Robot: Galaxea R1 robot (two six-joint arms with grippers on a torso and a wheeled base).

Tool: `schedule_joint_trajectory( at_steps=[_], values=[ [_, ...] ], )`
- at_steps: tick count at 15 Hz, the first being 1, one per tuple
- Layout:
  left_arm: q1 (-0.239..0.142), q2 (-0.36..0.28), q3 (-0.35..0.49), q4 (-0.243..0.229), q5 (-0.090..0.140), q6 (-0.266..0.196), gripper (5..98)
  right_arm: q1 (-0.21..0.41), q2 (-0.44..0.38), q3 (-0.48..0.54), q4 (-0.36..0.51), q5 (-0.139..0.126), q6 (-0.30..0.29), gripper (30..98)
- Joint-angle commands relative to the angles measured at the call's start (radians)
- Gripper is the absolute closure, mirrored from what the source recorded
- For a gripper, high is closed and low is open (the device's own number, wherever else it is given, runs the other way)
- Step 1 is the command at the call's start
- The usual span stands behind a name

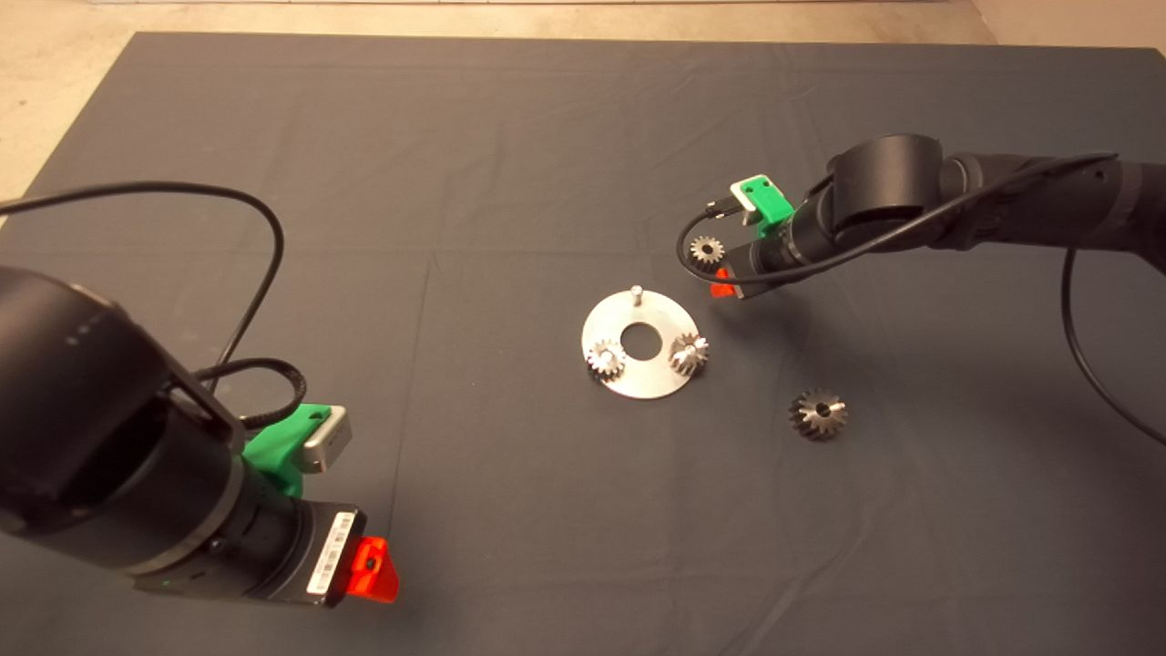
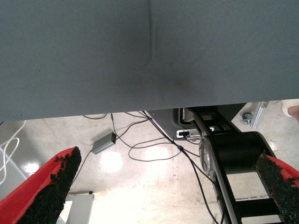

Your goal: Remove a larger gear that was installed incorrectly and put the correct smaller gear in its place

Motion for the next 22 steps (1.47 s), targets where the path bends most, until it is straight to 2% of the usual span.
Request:
schedule_joint_trajectory(
  at_steps=[1, 3, 4, 5, 7, 8, 14, 18, 22],
  values=[
    [-0.006, -0.002, 0.013, -0.007, 0.002, -0.001, 6.1, 0.015, 0.001, -0.014, -0.064, -0.001, 0.001, 46.0],
    [-0.006, -0.002, 0.013, -0.007, 0.003, -0.001, 6.1, 0.012, 0.020, -0.052, -0.065, -0.001, 0.002, 46.0],
    [-0.006, -0.002, 0.013, -0.007, 0.003, -0.001, 6.1, 0.012, 0.030, -0.071, -0.065, 0.009, 0.003, 46.0],
    [-0.006, -0.002, 0.013, -0.008, 0.003, 0.000, 6.1, 0.012, 0.033, -0.084, -0.065, 0.036, 0.005, 46.0],
    [-0.006, -0.002, 0.013, -0.008, 0.003, -0.001, 6.1, 0.012, 0.034, -0.109, -0.065, 0.120, 0.006, 46.0],
    [-0.006, -0.002, 0.013, -0.007, 0.003, -0.001, 6.1, 0.012, 0.036, -0.109, -0.065, 0.128, 0.006, 46.0],
    [-0.006, -0.002, 0.012, -0.008, 0.003, -0.001, 6.1, 0.010, 0.057, -0.123, -0.060, 0.130, 0.002, 46.0],
    [-0.005, -0.002, 0.012, -0.007, 0.003, -0.001, 6.1, -0.008, 0.068, -0.150, -0.062, 0.145, 0.002, 46.0],
    [-0.005, -0.002, 0.013, -0.008, 0.003, -0.001, 6.1, -0.016, 0.068, -0.160, -0.063, 0.145, 0.003, 46.0]
  ],
)
